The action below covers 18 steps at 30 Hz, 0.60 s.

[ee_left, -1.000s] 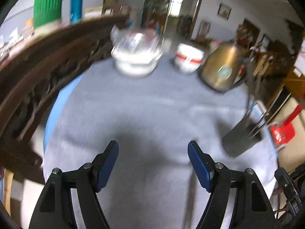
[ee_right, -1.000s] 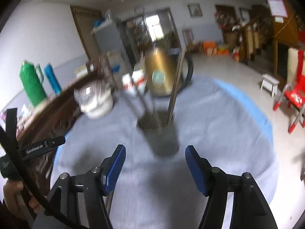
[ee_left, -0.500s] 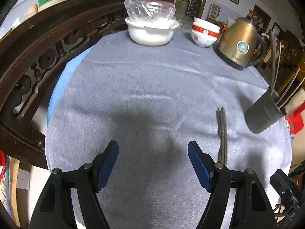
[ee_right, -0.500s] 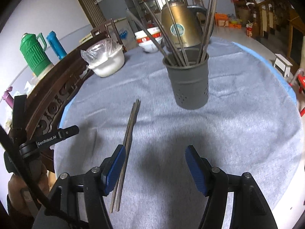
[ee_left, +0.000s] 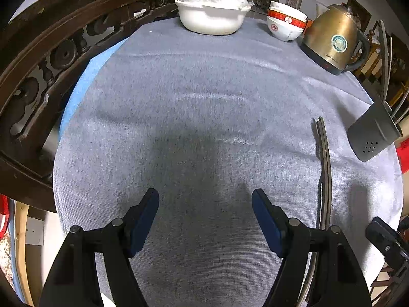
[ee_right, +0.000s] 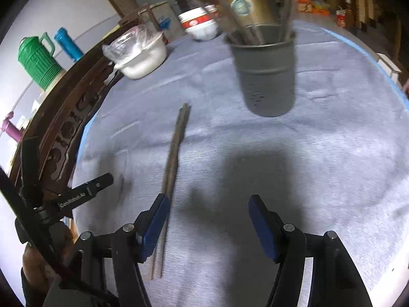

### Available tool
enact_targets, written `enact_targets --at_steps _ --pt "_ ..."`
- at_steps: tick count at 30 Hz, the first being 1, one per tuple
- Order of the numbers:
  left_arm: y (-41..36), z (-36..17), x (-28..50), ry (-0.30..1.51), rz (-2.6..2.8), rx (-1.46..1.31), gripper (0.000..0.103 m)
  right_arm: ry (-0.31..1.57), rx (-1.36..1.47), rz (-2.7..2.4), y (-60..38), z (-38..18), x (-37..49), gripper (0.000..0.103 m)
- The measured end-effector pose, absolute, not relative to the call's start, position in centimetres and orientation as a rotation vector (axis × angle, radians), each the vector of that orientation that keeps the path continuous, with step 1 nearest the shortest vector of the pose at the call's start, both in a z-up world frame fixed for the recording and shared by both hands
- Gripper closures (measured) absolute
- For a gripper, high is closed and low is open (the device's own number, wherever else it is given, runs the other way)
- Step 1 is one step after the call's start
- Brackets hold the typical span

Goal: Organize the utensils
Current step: 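Move both open tools back over the last dark chopsticks, then close the right tool on one of the last dark chopsticks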

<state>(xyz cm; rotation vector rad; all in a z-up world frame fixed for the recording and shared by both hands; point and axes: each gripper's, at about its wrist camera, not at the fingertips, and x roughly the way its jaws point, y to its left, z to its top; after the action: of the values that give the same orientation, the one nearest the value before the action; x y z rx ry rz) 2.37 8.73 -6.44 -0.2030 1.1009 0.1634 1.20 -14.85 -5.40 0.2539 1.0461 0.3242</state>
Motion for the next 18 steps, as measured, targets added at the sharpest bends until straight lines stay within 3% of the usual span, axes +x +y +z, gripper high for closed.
enact_targets --at_steps 1,4,10,13,18 --pt "8.7 -6.5 2.4 1.103 0.161 -0.204 0.028 1.055 0.251 0.344 -14.3 -5.5 1.5 0.038" --pt "8.7 -6.7 2.3 1.106 0.152 -0.208 0.028 1.092 0.25 0.397 -12.6 -6.0 3.0 0.065" --pt "9.2 -6.9 2.3 1.11 0.145 -0.227 0.027 1.138 0.245 0.414 -10.5 -7.0 5.3 0.066" --pt "9.1 -7.1 2.4 1.114 0.141 -0.233 0.027 1.166 0.21 0.384 -9.7 -7.7 6.1 0.076" --pt "9.1 -7.3 2.6 1.118 0.138 -0.245 0.027 1.18 0.185 0.32 -10.4 -7.9 6.2 0.078"
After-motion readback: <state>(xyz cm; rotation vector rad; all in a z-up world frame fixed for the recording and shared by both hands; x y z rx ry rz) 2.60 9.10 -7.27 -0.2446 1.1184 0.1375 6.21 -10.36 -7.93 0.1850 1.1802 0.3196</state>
